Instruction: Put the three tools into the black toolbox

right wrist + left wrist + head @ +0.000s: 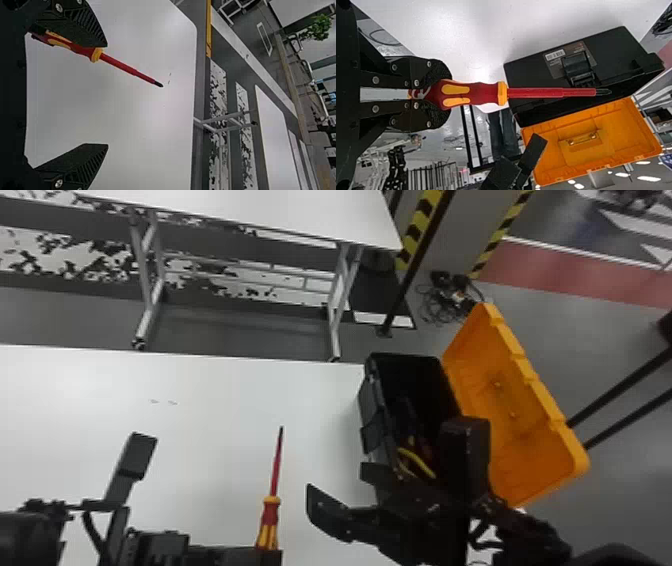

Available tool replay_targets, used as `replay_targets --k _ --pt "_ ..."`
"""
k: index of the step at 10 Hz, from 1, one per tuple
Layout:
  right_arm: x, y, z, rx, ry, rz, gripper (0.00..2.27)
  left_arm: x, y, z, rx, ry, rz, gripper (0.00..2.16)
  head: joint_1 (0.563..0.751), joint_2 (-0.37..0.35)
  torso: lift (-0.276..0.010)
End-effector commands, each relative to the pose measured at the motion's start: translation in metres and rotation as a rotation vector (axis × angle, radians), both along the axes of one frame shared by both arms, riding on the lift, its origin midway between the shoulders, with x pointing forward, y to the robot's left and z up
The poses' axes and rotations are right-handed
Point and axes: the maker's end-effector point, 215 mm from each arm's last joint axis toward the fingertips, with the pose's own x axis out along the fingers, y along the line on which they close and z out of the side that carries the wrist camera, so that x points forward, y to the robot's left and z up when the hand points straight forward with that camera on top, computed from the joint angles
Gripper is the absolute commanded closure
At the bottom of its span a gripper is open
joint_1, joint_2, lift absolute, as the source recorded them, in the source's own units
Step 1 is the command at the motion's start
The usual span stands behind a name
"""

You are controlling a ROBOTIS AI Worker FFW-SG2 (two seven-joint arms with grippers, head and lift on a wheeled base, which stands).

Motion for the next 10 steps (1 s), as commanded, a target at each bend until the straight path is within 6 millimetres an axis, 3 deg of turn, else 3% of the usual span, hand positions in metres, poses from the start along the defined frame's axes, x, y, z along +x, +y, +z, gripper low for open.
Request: replay_targets --k 1,2,3,6,10 --pt "-0.012 0.006 -0.009 0.002 0.066 0.02 0.1 -0.012 -0.01 0.002 0.005 -0.006 -0.031 1.85 0.695 -0.295 -0.051" --pt "-0.027 0.01 -0.02 0.017 0.158 0.044 0.1 -0.021 -0.017 0.003 0.006 -0.011 -0.051 1.89 0.695 -0.307 -0.051" --pt "-0.03 0.011 -0.018 0.037 0.185 0.054 0.1 -0.028 -0.022 0.002 0.018 -0.017 -0.069 1.89 0.695 -0.318 -0.051" --pt "-0.028 0.016 -0.011 0.069 0.183 0.07 0.1 -0.046 -0.027 -0.006 0.055 -0.016 -0.09 1.89 0.695 -0.35 -0.051" --pt "-0.028 0.025 -0.013 0.095 0.193 0.067 0.1 -0.049 -0.029 -0.003 0.053 -0.021 -0.093 1.89 0.695 -0.35 -0.051"
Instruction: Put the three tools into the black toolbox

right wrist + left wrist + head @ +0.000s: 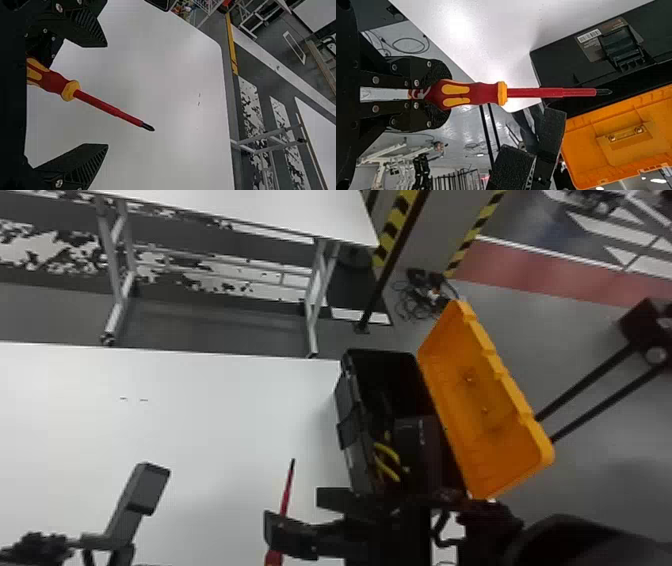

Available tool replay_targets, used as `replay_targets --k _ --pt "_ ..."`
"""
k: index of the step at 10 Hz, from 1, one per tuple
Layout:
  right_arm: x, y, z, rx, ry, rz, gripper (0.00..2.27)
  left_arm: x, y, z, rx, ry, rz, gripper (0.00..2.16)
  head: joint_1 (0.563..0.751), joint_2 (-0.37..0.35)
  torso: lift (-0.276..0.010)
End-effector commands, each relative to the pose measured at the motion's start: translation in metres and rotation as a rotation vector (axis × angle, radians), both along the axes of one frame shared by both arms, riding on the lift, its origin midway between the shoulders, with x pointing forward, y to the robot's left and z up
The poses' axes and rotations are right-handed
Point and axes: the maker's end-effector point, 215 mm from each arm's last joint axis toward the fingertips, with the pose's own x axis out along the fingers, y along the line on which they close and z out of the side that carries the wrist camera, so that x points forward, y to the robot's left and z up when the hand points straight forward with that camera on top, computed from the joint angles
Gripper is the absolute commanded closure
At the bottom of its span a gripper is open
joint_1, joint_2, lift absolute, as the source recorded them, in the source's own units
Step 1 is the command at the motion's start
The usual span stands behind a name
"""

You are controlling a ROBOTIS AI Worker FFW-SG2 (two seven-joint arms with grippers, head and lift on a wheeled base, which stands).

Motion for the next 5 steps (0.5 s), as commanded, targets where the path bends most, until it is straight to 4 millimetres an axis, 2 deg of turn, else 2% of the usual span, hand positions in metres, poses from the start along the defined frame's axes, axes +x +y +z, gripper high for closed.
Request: replay_targets --k 1,5 --pt "-0.002 0.002 -0.005 0.005 0.015 0.001 0.1 0.001 0.001 0.003 0.0 -0.007 0.004 1.89 0.695 -0.35 -0.051" --pt "-0.008 0.026 -0.022 0.036 0.064 0.034 0.11 0.005 0.003 0.005 -0.005 -0.012 0.01 1.89 0.695 -0.328 -0.051"
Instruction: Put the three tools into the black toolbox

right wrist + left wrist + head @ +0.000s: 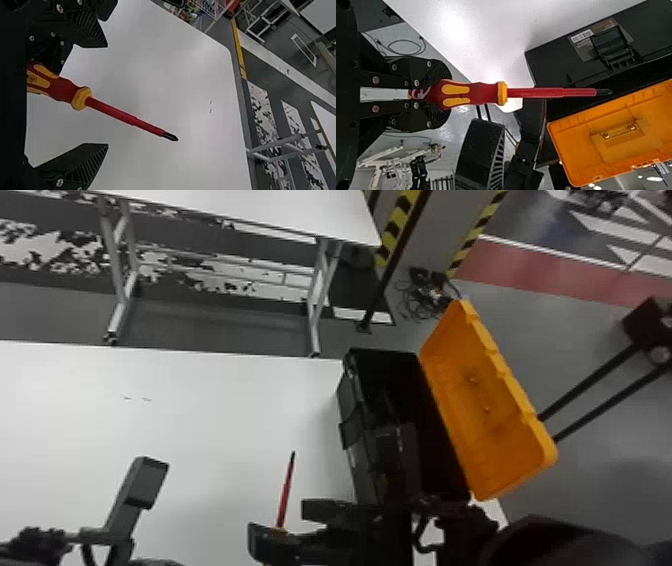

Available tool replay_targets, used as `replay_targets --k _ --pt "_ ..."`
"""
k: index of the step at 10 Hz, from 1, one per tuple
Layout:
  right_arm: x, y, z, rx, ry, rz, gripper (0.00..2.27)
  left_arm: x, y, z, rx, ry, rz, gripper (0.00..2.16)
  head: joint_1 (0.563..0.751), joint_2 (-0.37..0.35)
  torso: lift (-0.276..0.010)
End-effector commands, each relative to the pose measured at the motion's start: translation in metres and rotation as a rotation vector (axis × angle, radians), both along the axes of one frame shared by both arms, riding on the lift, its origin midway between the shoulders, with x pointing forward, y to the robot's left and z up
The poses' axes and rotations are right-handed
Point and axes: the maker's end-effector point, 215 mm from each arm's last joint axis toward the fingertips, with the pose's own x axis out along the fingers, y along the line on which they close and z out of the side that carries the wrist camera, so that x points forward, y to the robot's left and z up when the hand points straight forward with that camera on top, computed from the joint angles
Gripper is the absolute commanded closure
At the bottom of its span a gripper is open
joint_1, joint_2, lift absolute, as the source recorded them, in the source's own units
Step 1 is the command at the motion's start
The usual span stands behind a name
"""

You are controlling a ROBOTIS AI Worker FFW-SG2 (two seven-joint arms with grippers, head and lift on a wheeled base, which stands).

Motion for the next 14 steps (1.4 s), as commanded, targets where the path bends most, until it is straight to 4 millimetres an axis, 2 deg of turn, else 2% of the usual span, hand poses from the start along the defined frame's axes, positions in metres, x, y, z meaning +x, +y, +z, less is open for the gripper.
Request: replay_targets --k 1,2,3,4,10,11,12,13,14 --pt "-0.001 0.009 -0.009 0.014 0.022 0.017 0.15 0.0 0.0 0.002 -0.008 0.003 0.002 1.89 0.695 -0.311 -0.051" --pt "-0.001 0.017 -0.008 0.047 0.031 0.031 0.46 0.002 0.0 0.003 -0.009 0.0 0.004 1.89 0.695 -0.302 -0.051" --pt "-0.002 0.022 -0.006 0.069 0.032 0.042 1.5 0.004 -0.002 0.004 -0.012 -0.003 0.003 1.89 0.695 -0.28 -0.051" --pt "-0.002 0.022 -0.006 0.066 0.033 0.038 2.25 0.006 -0.001 0.005 -0.012 -0.006 0.005 1.89 0.695 -0.26 -0.051" --pt "0.001 0.01 -0.008 0.038 0.019 0.01 2.25 0.007 -0.001 0.002 -0.008 0.001 0.009 1.89 0.695 -0.275 -0.051" --pt "0.001 0.009 -0.009 0.034 0.02 0.008 2.25 0.006 0.0 0.001 -0.012 0.007 0.009 1.73 0.695 -0.276 -0.051" --pt "0.001 0.008 -0.01 0.03 0.02 0.006 2.25 0.005 0.0 0.004 -0.03 0.017 0.014 0.56 0.695 -0.278 -0.051" --pt "0.003 0.005 -0.01 0.02 0.015 -0.001 2.25 0.004 0.002 0.003 -0.027 0.019 0.02 0.0 0.695 -0.282 -0.051" --pt "0.006 -0.002 -0.008 -0.001 -0.001 -0.008 2.25 0.003 0.004 0.004 -0.034 0.024 0.026 0.0 0.695 -0.284 -0.051"
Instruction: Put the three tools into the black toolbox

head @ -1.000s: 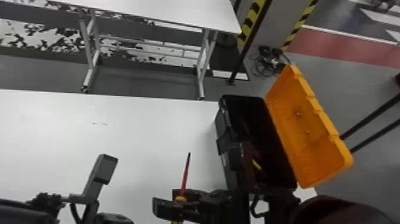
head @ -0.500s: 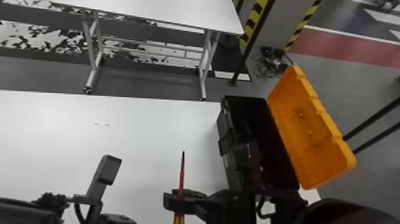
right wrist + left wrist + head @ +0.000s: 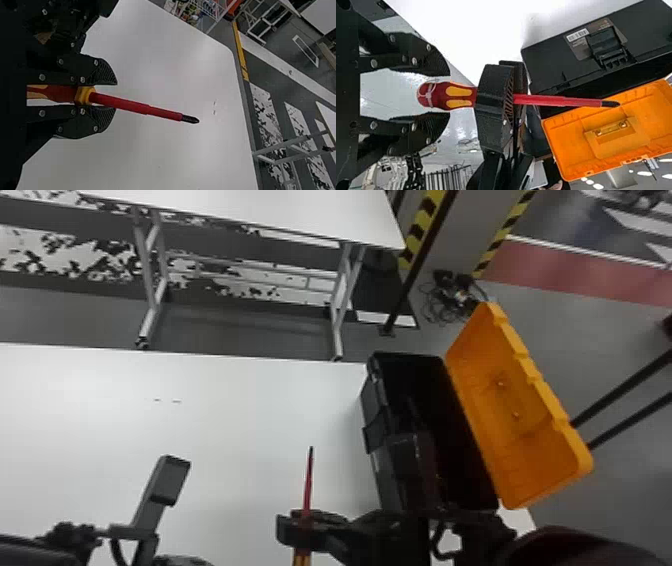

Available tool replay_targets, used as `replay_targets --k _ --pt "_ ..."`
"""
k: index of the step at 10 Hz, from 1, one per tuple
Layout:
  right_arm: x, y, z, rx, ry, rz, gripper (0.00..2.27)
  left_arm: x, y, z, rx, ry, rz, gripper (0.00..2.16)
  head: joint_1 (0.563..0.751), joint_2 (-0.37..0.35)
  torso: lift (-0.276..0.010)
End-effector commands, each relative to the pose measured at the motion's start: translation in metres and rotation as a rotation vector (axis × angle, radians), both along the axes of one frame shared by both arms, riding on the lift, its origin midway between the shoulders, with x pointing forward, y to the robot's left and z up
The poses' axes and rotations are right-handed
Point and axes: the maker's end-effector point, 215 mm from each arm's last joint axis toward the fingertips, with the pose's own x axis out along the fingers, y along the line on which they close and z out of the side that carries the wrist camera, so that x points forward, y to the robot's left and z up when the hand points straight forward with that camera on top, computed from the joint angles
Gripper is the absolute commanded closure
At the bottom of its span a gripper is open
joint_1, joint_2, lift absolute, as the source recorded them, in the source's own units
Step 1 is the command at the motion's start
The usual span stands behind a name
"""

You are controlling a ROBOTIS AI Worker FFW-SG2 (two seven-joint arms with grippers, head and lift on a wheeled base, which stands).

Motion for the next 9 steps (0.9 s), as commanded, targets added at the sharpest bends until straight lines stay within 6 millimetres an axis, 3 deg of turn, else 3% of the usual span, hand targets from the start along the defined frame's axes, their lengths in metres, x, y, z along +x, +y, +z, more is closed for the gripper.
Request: replay_targets --k 1,3,5,9 --pt "0.007 -0.011 0.006 -0.032 -0.034 -0.016 2.25 -0.003 0.003 -0.001 0.0 0.012 0.007 0.03 0.695 -0.29 -0.051" --pt "0.023 -0.031 0.017 -0.1 -0.112 -0.043 2.25 -0.009 0.011 -0.006 -0.003 0.038 0.029 0.03 0.695 -0.307 -0.051" --pt "0.043 -0.061 0.024 -0.232 -0.205 -0.064 2.25 -0.011 0.03 -0.016 0.017 0.07 0.091 0.03 0.695 -0.329 -0.051" --pt "0.112 -0.151 0.047 -0.482 -0.391 -0.147 2.25 -0.012 0.069 -0.044 0.084 0.095 0.181 0.03 0.695 -0.35 -0.051"
